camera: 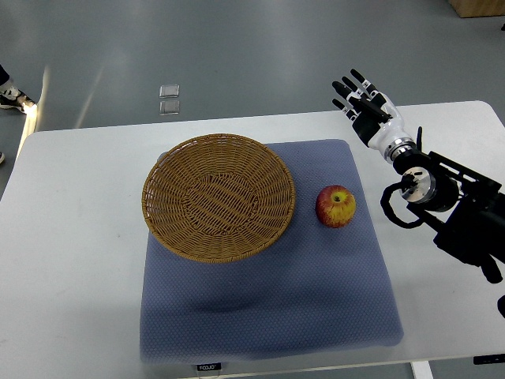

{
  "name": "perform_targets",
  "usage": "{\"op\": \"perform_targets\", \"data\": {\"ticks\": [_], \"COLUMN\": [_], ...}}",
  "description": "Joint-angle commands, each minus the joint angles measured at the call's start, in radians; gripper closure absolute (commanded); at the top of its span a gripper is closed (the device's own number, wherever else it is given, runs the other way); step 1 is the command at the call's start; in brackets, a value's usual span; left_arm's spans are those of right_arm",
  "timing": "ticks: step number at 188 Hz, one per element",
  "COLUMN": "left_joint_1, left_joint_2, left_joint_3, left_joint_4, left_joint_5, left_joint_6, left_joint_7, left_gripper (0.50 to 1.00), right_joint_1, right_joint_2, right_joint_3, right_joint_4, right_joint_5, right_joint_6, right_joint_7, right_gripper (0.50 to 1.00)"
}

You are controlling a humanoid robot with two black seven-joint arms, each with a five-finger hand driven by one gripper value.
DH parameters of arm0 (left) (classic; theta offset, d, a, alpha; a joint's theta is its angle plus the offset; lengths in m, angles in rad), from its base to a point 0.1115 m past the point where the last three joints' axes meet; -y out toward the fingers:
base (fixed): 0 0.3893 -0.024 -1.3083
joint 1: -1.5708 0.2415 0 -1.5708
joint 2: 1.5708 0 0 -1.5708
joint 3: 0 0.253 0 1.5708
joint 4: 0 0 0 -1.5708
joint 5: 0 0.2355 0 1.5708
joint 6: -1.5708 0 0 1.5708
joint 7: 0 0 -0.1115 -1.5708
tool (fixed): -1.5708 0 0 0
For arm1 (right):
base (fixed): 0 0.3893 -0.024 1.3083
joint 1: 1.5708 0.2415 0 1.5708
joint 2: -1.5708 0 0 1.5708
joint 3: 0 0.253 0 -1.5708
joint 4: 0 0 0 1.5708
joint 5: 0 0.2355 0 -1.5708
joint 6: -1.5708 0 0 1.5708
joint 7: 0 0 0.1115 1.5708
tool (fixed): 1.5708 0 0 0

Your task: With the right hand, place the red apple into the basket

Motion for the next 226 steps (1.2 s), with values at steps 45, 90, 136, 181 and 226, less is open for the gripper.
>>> {"op": "perform_targets", "data": {"ticks": [45, 90, 136, 181, 226], "left_joint_1": [0.000, 0.000, 0.000, 0.000, 0.000], "left_joint_2": [0.000, 0.000, 0.000, 0.000, 0.000], "left_joint_3": [0.000, 0.000, -0.002, 0.000, 0.000], "left_joint_4": [-0.002, -0.002, -0.002, 0.000, -0.003], "left_joint_5": [-0.001, 0.000, 0.000, -0.001, 0.000], "left_joint_6": [0.000, 0.000, 0.001, 0.000, 0.000], "left_joint_7": [0.000, 0.000, 0.000, 0.000, 0.000], "left_gripper": [0.500, 0.500, 0.500, 0.500, 0.500], "right_joint_1": [0.005, 0.006, 0.026, 0.068, 0.123], "right_joint_2": [0.001, 0.001, -0.011, -0.070, -0.156], "right_joint_3": [0.000, 0.000, -0.003, -0.005, -0.031], "right_joint_4": [-0.017, -0.017, -0.015, 0.018, 0.041], "right_joint_5": [0.001, 0.001, -0.011, -0.086, -0.376], "right_joint_6": [0.000, 0.001, 0.001, 0.000, 0.006], "right_joint_7": [0.000, 0.000, -0.002, -0.002, -0.014], "right_gripper": [0.585, 0.585, 0.585, 0.585, 0.585]}}
